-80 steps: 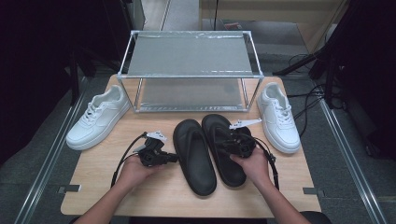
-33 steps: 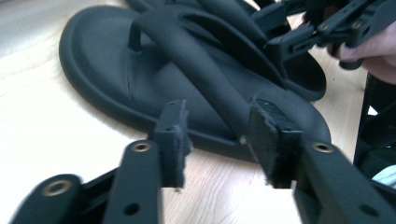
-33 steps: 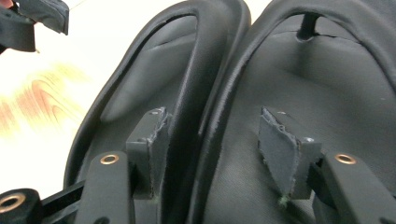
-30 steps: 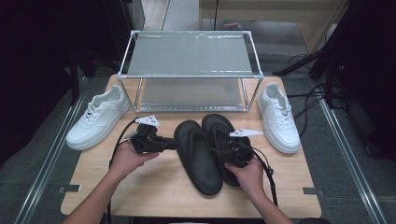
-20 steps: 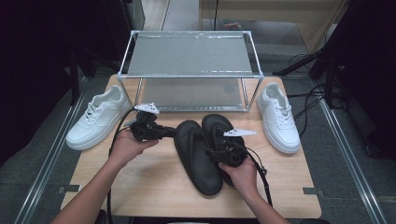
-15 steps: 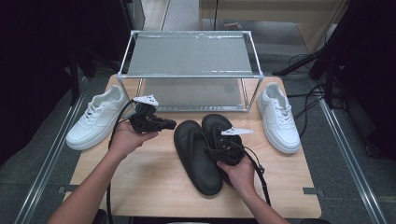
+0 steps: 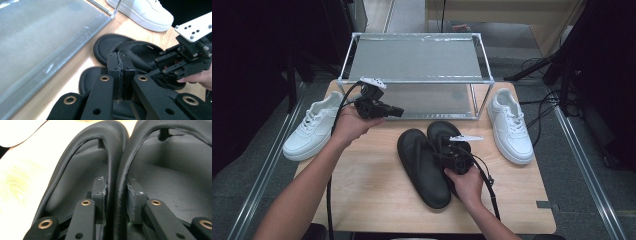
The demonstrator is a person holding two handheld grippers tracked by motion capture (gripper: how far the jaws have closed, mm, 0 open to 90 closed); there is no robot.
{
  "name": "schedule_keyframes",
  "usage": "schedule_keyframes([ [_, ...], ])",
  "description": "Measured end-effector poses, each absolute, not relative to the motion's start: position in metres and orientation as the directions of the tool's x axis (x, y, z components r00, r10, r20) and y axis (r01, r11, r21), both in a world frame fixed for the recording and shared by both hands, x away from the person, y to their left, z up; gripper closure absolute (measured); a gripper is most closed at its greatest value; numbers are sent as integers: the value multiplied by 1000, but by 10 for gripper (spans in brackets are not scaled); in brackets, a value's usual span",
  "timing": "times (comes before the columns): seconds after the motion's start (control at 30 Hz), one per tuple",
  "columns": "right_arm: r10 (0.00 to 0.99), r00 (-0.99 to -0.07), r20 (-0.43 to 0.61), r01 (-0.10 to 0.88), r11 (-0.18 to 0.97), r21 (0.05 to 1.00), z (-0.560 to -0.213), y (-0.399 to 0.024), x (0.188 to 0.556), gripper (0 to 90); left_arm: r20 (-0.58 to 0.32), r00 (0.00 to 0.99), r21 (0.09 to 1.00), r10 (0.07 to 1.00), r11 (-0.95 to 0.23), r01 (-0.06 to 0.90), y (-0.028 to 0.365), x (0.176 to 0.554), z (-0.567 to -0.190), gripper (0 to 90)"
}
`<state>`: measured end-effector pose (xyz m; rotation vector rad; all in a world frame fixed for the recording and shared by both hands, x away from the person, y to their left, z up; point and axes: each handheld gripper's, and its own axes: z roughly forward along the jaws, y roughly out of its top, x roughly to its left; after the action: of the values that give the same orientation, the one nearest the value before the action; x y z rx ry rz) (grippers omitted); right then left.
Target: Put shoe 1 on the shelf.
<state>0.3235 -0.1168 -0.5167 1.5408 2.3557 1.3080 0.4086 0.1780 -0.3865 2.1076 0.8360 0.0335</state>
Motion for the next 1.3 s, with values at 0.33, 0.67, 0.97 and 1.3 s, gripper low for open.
schedule_keyframes([
  [0.33,753,-523,399,738,166,654,-504,-118,324,767,-215,768,747,603,-406,527,179,442,-350,896],
  [0.67,740,-550,388,709,167,685,-483,-108,353,767,-174,738,744,652,-403,532,177,479,-334,879],
  [0.97,752,-528,395,698,119,706,-477,-99,399,767,-158,719,734,676,-406,544,184,505,-341,877],
  [1.3,798,-466,383,710,80,699,-493,-83,445,766,-162,707,718,688,-409,563,184,513,-351,876],
])
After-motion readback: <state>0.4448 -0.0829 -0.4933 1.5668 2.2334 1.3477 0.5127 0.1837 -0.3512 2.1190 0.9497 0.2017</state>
